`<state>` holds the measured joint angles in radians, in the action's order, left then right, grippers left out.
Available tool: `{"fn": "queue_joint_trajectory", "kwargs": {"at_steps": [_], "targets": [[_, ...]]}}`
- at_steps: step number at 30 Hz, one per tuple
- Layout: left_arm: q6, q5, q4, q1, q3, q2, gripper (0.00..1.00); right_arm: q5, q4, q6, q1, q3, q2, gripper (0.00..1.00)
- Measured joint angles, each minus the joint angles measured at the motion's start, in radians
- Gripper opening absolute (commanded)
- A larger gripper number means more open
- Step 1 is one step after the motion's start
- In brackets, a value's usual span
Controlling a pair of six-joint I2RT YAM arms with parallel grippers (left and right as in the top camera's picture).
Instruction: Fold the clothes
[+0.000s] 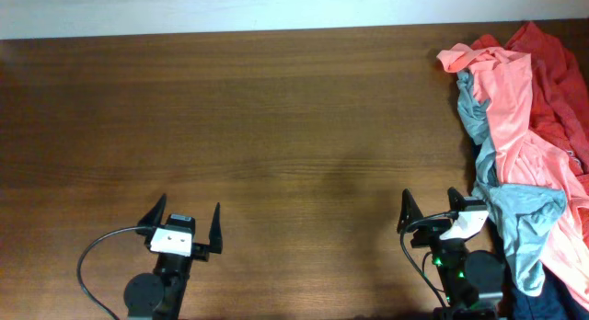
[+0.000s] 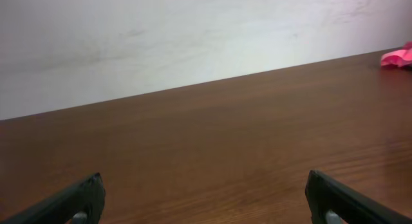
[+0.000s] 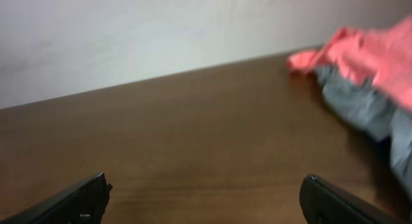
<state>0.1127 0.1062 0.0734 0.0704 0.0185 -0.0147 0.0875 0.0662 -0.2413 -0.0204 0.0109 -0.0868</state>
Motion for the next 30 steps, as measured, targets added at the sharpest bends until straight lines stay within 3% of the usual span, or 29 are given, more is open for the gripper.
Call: {"fn": "queue_joint_trajectory", "kwargs": {"at_steps": [6,13,20,30], "targets": [[-0.157,0.141,-0.002,0.0,0.002,-0.004,0.99,0.127,-0.015,-0.07,0.0,0.0,-0.158,0.98],[-0.212,0.179,0.15,0.0,0.089,-0.14,0.99,0.217,0.043,-0.074,0.0,0.055,-0.202,0.98],[-0.223,0.196,0.177,0.0,0.35,-0.39,0.99,0.239,0.286,-0.034,0.0,0.376,-0.249,0.98],[-0.213,0.25,0.478,0.0,0.824,-0.866,0.99,0.148,0.768,-0.008,0.0,0.958,-0.58,0.98]]}}
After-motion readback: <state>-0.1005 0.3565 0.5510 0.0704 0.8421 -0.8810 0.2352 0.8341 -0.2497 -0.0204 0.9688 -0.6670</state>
